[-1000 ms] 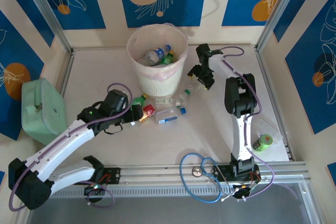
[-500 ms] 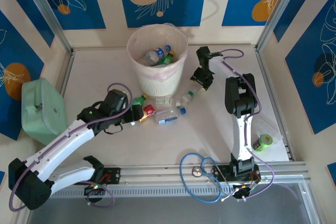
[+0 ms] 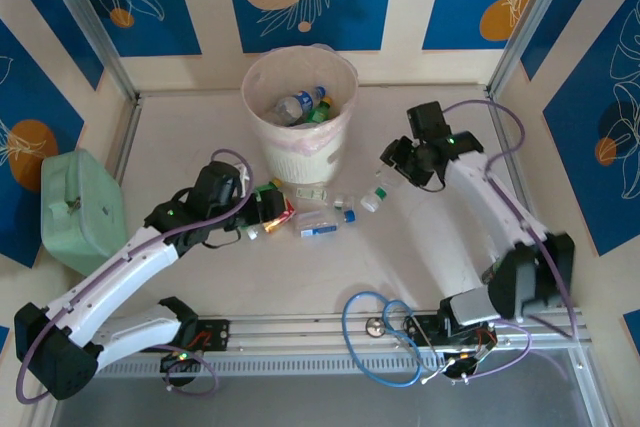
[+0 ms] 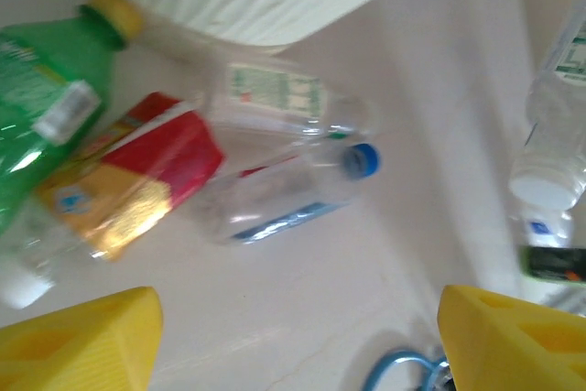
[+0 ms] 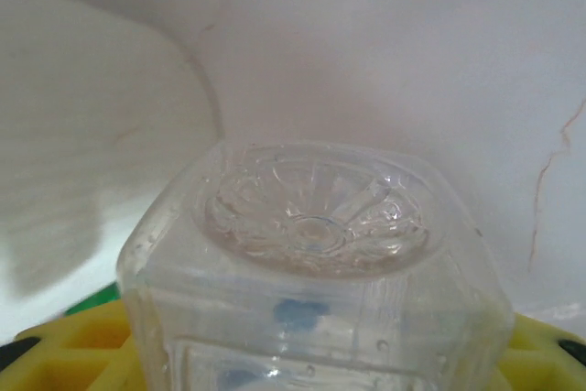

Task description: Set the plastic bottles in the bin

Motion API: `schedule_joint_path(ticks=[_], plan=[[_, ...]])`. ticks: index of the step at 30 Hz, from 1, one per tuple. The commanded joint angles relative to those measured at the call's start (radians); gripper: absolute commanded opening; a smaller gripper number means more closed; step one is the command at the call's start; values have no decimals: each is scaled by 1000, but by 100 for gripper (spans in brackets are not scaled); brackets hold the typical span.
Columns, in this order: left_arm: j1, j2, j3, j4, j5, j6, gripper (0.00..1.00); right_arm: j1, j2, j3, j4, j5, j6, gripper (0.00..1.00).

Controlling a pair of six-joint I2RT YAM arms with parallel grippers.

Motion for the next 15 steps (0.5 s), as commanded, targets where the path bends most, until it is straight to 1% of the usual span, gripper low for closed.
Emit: schedule_joint_path(ticks=[1,4,8,11,13,15], plan=[[-51,0,40,151,111,24,82,45,-107,-40,43,-75,36,54],[-113,45,65,244,160,33,83,108,-173,-27,82,-87,60,55],[-185,130,101,364,232,37,82,170,-190,22,105,-92,81,55],[-241,184,134,391,231,70,79,198,-185,48,112,-99,95,55],[-251,209,148,397,236,78,78,211,-187,55,117,-102,102,55],[-255,226,148,418,267,76,76,218,-192,54,124,-99,107,55]])
